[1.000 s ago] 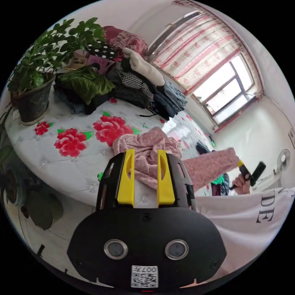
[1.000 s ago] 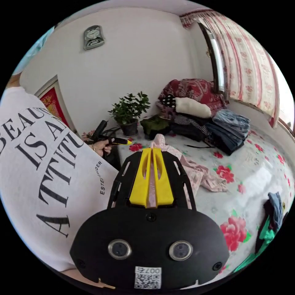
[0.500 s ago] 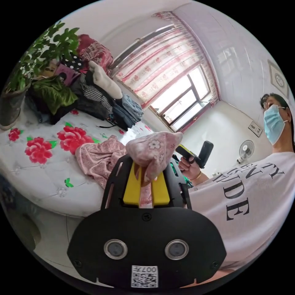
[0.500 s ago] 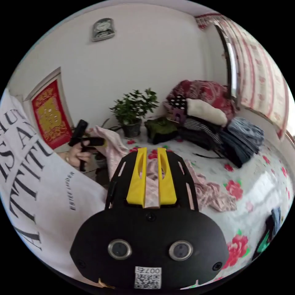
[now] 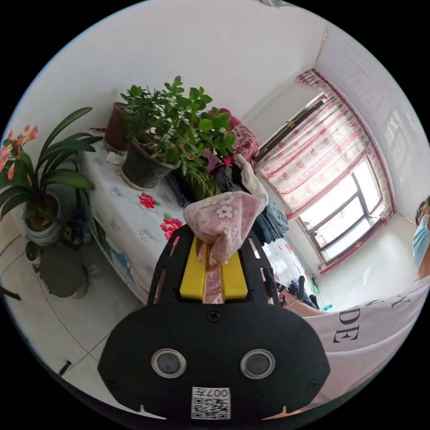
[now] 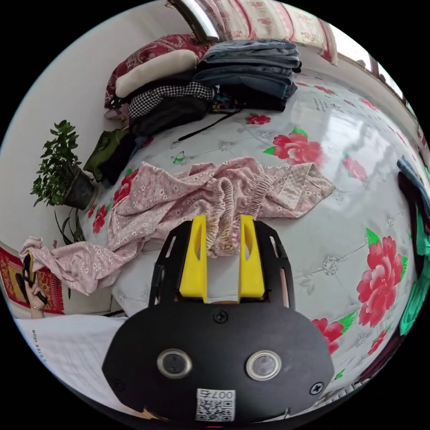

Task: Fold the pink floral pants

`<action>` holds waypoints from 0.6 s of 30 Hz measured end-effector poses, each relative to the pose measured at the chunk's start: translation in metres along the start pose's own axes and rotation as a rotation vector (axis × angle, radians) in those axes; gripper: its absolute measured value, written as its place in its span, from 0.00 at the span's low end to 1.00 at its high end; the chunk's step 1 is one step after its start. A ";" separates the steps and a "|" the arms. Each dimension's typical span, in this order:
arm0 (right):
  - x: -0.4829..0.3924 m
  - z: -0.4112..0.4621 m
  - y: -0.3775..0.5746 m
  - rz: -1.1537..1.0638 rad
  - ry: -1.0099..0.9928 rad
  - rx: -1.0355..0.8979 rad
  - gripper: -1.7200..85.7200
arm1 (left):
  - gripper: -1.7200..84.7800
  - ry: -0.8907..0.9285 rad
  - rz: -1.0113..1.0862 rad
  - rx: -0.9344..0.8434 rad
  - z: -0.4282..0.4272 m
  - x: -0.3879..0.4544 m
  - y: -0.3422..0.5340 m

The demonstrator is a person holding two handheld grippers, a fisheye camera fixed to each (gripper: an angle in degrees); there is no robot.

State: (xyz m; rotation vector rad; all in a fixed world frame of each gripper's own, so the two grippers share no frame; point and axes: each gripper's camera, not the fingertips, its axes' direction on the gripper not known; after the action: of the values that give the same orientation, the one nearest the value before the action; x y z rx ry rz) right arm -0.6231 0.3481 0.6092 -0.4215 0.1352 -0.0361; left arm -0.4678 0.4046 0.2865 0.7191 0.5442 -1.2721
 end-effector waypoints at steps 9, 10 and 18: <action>0.001 -0.103 -0.068 -0.182 -0.138 0.062 0.04 | 0.02 -0.041 0.074 0.014 0.043 0.061 -0.033; 0.001 -0.162 -0.070 -0.243 -0.131 0.195 0.04 | 0.02 -0.044 0.101 0.020 0.046 0.071 -0.037; 0.023 -0.416 0.085 -0.480 0.251 0.659 0.04 | 0.03 0.059 0.251 -0.092 0.124 0.130 -0.027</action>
State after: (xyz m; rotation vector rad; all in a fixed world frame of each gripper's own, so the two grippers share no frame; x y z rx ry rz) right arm -0.6575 0.2558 0.1955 0.2206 0.2560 -0.5923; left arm -0.4679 0.2237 0.2708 0.7250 0.5389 -0.9895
